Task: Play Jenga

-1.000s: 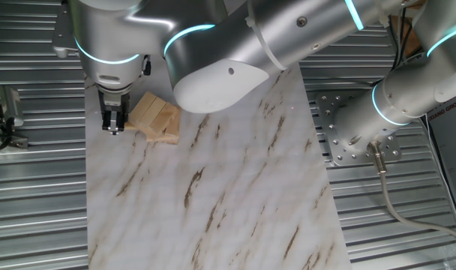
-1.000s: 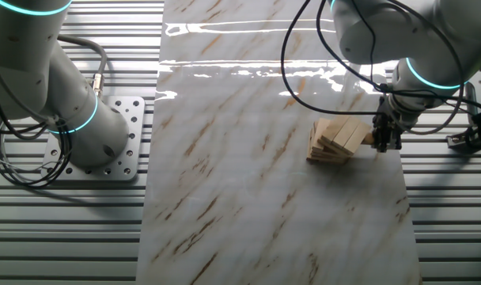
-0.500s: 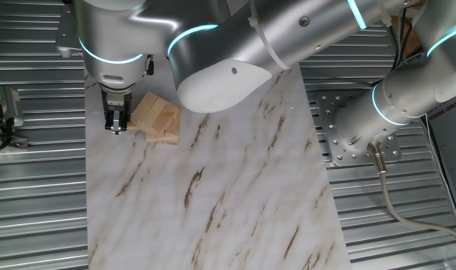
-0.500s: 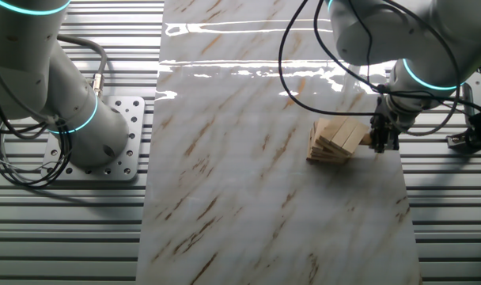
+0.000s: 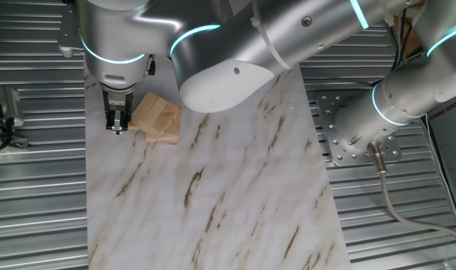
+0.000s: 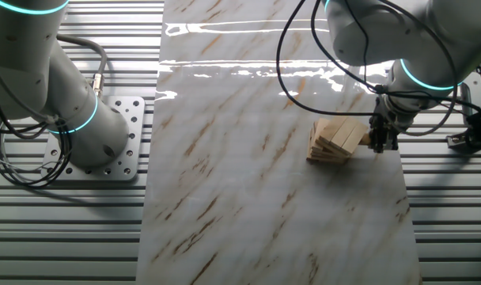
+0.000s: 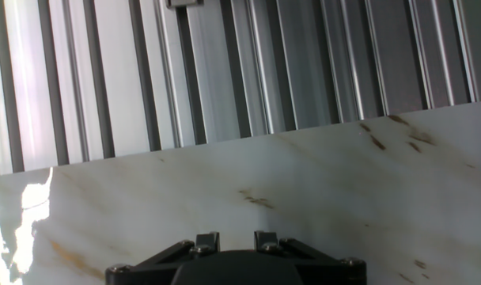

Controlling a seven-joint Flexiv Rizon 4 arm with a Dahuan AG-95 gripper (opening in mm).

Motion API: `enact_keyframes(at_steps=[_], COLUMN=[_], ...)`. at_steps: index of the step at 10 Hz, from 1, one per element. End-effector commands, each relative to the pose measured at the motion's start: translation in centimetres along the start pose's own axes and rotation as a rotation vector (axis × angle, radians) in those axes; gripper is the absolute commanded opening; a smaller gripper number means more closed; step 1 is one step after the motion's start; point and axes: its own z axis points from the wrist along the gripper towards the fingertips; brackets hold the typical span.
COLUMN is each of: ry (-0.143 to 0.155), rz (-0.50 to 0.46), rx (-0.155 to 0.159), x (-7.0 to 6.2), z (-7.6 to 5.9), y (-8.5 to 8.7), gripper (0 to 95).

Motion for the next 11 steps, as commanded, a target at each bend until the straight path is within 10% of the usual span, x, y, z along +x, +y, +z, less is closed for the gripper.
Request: enact_keyframes(at_steps=[1, 11], ry=[-0.007, -0.02], rz=[0.001, 0.002], rx=[-0.001, -0.003], x=[0.05, -0.19], z=[0.04, 0.16], y=[-0.03, 0.0], gripper=[0.0, 0.0])
